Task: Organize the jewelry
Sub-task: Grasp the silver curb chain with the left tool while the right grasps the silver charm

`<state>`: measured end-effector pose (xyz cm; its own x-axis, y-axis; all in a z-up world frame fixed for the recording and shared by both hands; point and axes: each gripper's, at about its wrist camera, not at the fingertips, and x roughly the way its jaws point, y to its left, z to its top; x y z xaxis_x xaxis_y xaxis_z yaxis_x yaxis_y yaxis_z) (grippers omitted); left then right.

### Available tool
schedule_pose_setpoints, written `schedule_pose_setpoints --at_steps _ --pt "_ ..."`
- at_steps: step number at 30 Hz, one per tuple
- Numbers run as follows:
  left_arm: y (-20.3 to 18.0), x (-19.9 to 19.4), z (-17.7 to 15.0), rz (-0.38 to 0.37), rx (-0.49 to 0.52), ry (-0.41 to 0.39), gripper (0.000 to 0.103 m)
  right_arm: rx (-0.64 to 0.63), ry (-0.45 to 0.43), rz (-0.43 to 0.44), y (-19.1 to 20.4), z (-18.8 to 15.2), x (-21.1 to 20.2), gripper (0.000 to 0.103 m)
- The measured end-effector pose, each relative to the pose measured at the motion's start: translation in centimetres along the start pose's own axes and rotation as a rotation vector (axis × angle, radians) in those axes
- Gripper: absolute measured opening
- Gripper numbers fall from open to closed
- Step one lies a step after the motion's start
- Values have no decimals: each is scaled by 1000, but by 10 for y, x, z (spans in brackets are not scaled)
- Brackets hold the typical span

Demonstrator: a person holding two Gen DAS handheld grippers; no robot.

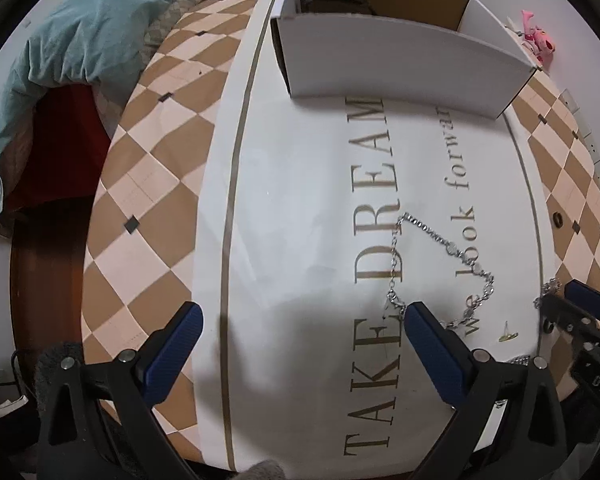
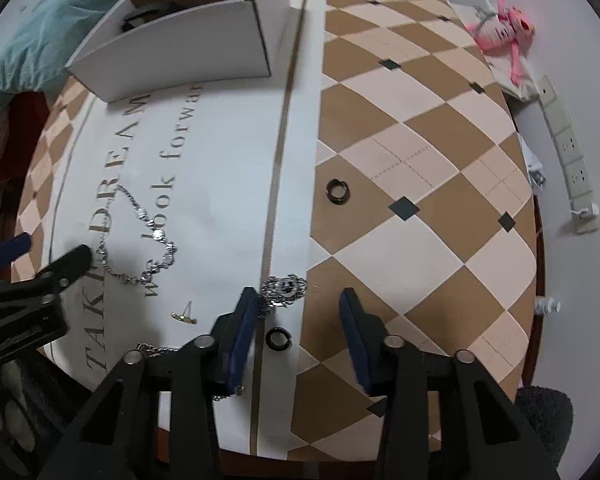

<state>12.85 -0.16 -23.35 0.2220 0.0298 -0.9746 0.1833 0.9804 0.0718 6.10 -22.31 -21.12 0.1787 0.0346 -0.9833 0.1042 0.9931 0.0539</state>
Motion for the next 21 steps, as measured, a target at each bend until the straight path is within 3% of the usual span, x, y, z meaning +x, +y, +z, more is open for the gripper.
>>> schedule_pose_setpoints --at_steps 1,8,13,15,20,21 --pt "-2 0 -2 -6 4 1 103 3 -9 15 2 0 1 4" --pt "-14 -18 -32 -55 32 -16 102 63 -108 57 -14 -8 -19 3" --pt "-39 -29 -54 -198 42 12 102 96 -147 77 -34 -22 -39 3" --pt "-48 -29 -58 -226 43 32 97 98 -139 81 -45 -18 -37 3" --pt "-69 -27 -66 -200 88 45 92 125 -123 64 -63 -23 -39 5" --pt "-70 -25 -64 -192 94 47 86 132 -122 63 -65 -24 -39 6"
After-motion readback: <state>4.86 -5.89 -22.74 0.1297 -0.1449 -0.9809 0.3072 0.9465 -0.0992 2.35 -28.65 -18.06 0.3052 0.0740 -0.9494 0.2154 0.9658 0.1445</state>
